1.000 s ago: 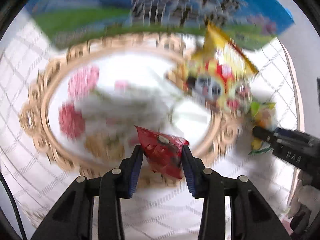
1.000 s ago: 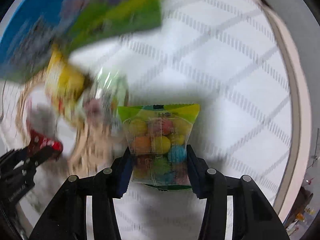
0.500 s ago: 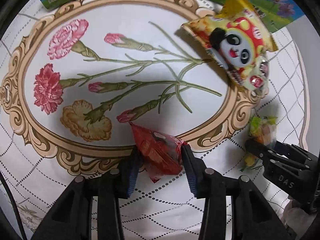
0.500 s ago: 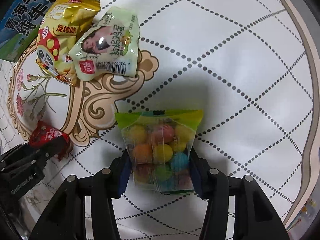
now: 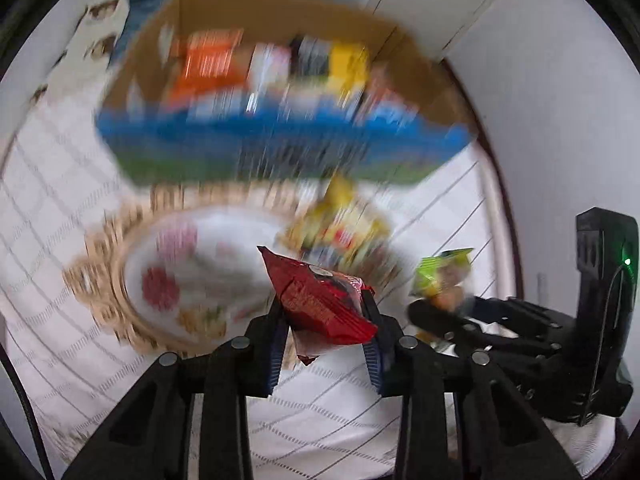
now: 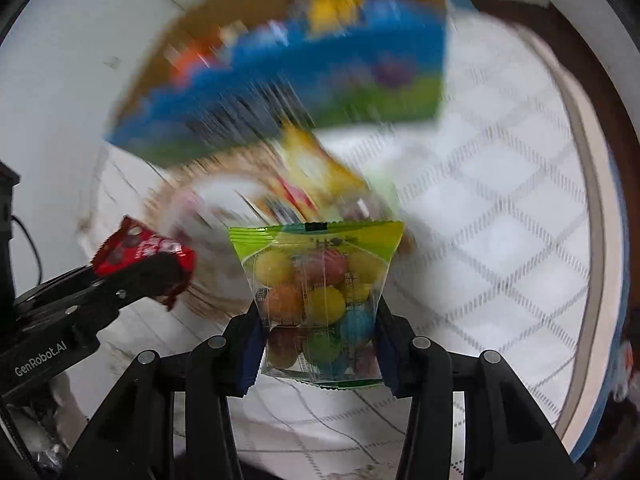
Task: Organize snacks
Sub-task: 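Carry the red pack and candy bag into the box and open both tools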
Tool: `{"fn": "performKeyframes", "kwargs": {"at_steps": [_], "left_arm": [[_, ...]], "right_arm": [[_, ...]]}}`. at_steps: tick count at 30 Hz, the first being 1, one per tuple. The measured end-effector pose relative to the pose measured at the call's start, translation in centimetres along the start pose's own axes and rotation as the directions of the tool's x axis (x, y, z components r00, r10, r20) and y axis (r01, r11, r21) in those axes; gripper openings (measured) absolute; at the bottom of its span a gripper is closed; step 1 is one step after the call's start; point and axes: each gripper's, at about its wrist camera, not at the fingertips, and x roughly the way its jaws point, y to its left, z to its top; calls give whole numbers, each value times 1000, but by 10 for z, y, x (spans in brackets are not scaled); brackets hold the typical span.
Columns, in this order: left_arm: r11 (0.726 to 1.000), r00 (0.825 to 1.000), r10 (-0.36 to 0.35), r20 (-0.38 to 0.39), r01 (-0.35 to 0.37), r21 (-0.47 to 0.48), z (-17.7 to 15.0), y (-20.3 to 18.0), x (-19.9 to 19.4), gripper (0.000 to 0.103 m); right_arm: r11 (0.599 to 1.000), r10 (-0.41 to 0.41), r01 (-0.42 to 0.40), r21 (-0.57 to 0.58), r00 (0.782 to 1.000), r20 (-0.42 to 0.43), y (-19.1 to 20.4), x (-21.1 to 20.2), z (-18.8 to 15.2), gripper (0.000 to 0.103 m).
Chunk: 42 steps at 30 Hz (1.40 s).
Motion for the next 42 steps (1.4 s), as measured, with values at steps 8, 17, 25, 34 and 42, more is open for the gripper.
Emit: {"fn": "performKeyframes", "kwargs": {"at_steps": [8,17,25,34,42], "left_arm": [[1000,996,16,90,-18,23,120,0,-36,31],[996,993,81,-91,-84,-26,238,46,50,31],[987,977,149,-155,-156,-37,271,73,87,32],[974,962,213,-174,-224,-46,283,92,102,82],[975,970,206,-127,-215,-58,271,88,86,82]], "right_arm": [[998,5,4,-62,989,147,27,-53,123,50],[997,-71,70,14,994,82,16,-5,239,50],[989,-146,145,34,989,36,7,36,285,50],[979,-203,203,11,979,-27,8,65,307,91],[975,-221,221,6,975,3,9,46,304,95]]}}
